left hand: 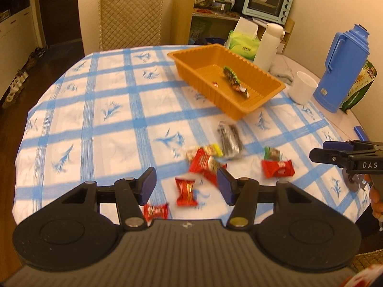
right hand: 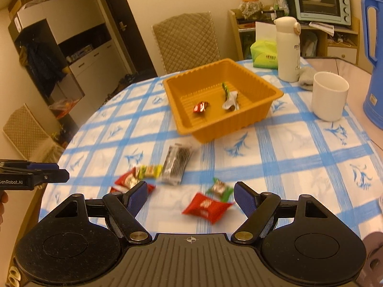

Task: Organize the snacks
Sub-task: 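Move both tools back toward the remaining snacks on the table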

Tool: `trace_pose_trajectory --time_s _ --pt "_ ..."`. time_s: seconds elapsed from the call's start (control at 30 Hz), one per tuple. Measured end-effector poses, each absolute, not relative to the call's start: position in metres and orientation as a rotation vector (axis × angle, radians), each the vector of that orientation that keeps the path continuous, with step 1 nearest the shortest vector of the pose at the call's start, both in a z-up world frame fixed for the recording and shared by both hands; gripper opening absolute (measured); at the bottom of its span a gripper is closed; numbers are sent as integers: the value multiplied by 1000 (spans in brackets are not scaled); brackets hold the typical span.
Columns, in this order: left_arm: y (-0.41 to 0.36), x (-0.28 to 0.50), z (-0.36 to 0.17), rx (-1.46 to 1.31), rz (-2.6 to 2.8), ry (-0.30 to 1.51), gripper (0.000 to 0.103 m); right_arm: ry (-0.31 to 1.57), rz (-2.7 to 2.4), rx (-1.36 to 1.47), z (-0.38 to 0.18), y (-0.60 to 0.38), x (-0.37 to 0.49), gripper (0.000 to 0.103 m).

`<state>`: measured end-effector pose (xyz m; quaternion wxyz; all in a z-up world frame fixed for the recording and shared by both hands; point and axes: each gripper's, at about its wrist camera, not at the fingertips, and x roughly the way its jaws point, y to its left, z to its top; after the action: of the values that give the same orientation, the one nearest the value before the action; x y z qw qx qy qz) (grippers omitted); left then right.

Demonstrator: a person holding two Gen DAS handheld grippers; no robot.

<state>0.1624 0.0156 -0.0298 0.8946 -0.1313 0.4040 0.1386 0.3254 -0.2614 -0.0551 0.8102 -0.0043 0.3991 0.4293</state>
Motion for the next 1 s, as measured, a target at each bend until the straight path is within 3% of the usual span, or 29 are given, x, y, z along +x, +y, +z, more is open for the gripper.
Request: trace_pose_trajectory --time_s 0.73,1.0 --pt "19 123 -61 -309 412 899 53 834 1015 -211 -96 -243 322 78" --pt "25 116 -67 -319 454 912 53 823 1069 -324 -116 -223 335 65"
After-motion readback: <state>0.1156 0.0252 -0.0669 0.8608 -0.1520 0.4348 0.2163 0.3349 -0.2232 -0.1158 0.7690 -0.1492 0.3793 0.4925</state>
